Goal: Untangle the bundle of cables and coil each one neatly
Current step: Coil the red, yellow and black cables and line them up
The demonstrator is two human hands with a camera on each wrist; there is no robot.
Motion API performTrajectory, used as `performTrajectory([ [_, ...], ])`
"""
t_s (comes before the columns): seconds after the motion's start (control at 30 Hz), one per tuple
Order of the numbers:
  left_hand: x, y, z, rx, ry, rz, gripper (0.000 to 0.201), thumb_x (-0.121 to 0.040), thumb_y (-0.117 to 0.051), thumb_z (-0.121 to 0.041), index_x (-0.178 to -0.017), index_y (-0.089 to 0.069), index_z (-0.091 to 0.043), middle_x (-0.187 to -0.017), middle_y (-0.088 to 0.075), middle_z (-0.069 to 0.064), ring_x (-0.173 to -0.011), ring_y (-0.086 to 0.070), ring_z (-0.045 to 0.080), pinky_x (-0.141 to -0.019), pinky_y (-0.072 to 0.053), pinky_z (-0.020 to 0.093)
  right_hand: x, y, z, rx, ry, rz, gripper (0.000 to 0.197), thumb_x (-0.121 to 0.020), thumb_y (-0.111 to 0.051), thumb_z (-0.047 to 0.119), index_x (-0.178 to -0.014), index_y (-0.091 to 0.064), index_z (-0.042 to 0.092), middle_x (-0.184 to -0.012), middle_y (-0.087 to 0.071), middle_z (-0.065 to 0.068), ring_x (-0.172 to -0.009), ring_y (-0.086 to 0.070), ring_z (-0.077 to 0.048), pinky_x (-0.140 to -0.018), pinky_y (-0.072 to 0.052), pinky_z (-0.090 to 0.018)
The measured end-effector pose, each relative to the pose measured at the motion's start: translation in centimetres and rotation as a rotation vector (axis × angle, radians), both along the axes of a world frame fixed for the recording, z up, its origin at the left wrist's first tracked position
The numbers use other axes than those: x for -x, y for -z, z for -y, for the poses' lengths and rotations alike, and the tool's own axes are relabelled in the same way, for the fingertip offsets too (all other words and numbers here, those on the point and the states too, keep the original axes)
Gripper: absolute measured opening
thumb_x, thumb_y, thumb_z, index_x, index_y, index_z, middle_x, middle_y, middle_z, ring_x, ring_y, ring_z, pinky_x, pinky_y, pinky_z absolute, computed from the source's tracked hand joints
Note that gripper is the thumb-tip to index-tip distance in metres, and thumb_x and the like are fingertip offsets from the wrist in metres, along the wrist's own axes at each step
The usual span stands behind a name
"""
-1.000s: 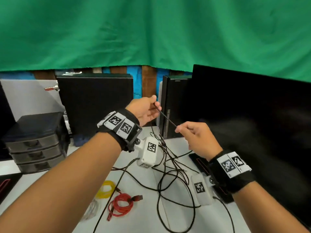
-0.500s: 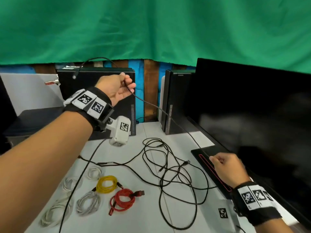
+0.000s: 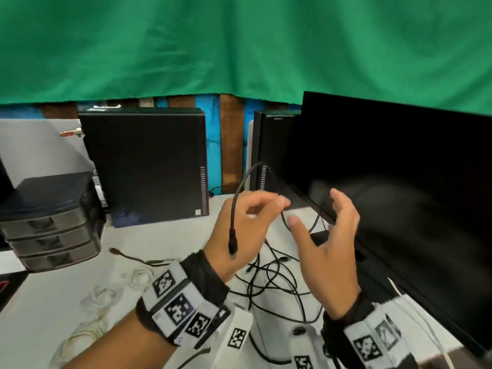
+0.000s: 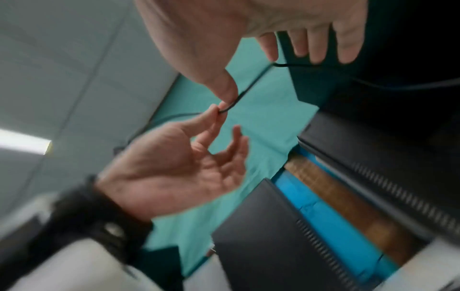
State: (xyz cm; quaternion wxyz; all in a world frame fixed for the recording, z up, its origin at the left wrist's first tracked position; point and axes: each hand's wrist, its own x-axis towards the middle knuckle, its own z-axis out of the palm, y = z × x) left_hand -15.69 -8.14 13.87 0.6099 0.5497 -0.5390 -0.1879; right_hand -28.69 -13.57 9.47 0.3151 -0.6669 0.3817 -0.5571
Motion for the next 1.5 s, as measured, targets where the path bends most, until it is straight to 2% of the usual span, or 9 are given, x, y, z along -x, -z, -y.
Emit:
performTrajectory([
  [0.13, -0.7, 1.7, -1.8, -0.087, 0.094, -0.080, 0.015, -0.096, -0.062, -0.026, -0.091, -0.076, -0.022, -0.062, -0.061, 0.000, -0.048, -0.048, 0.010, -0.049, -0.042, 0.021, -0.5, 1.0, -0.6, 0.137, -0.219, -0.168, 0.045, -0.096, -0.049, 0.050, -0.137, -0.051, 0.031, -0.147, -0.047, 0.011, -0.140, -0.038, -0.005, -0.114, -0.033, -0.028],
  [0.3, -2.6, 3.5, -3.7, -0.191, 0.107, -0.290, 0.019, -0.096, -0.058, -0.021, -0.098, -0.076, -0.015, -0.068, -0.065, 0.006, -0.051, -0.060, 0.017, -0.052, -0.051, 0.025, -1.9, 1.6, -1.3, 0.035, -0.626, -0.178, 0.021, -0.104, -0.049, 0.028, -0.098, -0.069, 0.025, -0.076, -0.064, 0.000, -0.073, -0.061, -0.010, -0.071, -0.052, -0.033],
  [0.47, -5.9, 3.7, -5.9, -0.423, 0.231, -0.839, 0.044, -0.095, -0.048, -0.042, -0.109, -0.076, -0.012, -0.090, -0.074, 0.016, -0.056, -0.067, 0.021, -0.050, -0.056, 0.028, -2.3, 3.1, -0.2, 0.115, -0.508, -0.270, 0.017, -0.098, -0.062, 0.022, -0.087, -0.074, 0.020, -0.068, -0.063, 0.002, -0.063, -0.054, -0.009, -0.062, -0.046, -0.023],
  [0.53, -7.4, 3.3, -6.8, -0.499, 0.312, -0.959, 0.057, -0.097, -0.041, -0.050, -0.104, -0.077, -0.006, -0.074, -0.067, 0.013, -0.048, -0.058, 0.020, -0.043, -0.051, 0.028, -2.3, 3.8, 0.8, 0.150, -0.375, -0.338, 0.015, -0.097, -0.063, 0.023, -0.087, -0.075, 0.022, -0.071, -0.065, 0.010, -0.069, -0.060, -0.012, -0.065, -0.049, -0.025],
  [0.67, -8.8, 2.9, -7.9, -0.482, 0.279, -0.650, 0.037, -0.095, -0.050, -0.042, -0.080, -0.068, -0.014, -0.054, -0.029, -0.002, -0.043, -0.025, 0.010, -0.042, -0.030, 0.023, -2.2, 5.0, 2.5, 0.112, -0.252, -0.435, 0.013, -0.096, -0.063, 0.026, -0.089, -0.074, 0.026, -0.076, -0.068, 0.012, -0.075, -0.064, -0.009, -0.071, -0.056, -0.041],
  [0.83, -6.9, 3.2, -8.2, -0.428, 0.151, -0.270, 0.039, -0.095, -0.052, -0.042, -0.074, -0.072, -0.017, -0.054, -0.029, 0.000, -0.046, -0.023, 0.011, -0.045, -0.026, 0.020, -2.5, 4.1, -0.3, 0.311, -0.141, -0.624, 0.041, -0.097, -0.057, 0.035, -0.137, -0.054, 0.025, -0.131, -0.058, 0.009, -0.122, -0.051, -0.009, -0.098, -0.042, -0.023],
  [0.97, -5.0, 4.1, -8.0, -0.360, 0.088, -0.055, 0.040, -0.097, -0.051, -0.040, -0.073, -0.071, -0.014, -0.053, -0.031, -0.006, -0.047, -0.027, 0.006, -0.048, -0.028, 0.015, -3.0, 2.3, -3.5, 0.444, -0.386, -0.455, 0.036, -0.101, -0.047, 0.036, -0.134, -0.059, 0.027, -0.131, -0.062, 0.015, -0.128, -0.050, 0.001, -0.117, -0.028, -0.029],
  [1.2, -3.8, 2.7, -8.4, -0.375, 0.229, -0.359, 0.037, -0.088, -0.050, -0.043, -0.073, -0.065, -0.013, -0.057, -0.031, -0.001, -0.049, -0.020, 0.010, -0.047, -0.016, 0.025, -2.4, 1.4, -2.7, 0.295, -0.566, -0.103, 0.019, -0.094, -0.065, 0.020, -0.108, -0.077, 0.020, -0.081, -0.067, 0.013, -0.077, -0.063, -0.015, -0.070, -0.050, -0.023],
  [1.5, -4.1, 1.5, -9.0, -0.216, 0.312, -0.326, 0.034, -0.091, -0.054, -0.041, -0.072, -0.069, -0.018, -0.069, -0.059, 0.006, -0.065, -0.056, 0.018, -0.062, -0.049, 0.025, -2.6, 2.0, -0.5, 0.212, -0.495, -0.046, 0.019, -0.095, -0.064, 0.017, -0.108, -0.075, 0.023, -0.075, -0.061, 0.024, -0.071, -0.059, -0.004, -0.067, -0.041, -0.008],
])
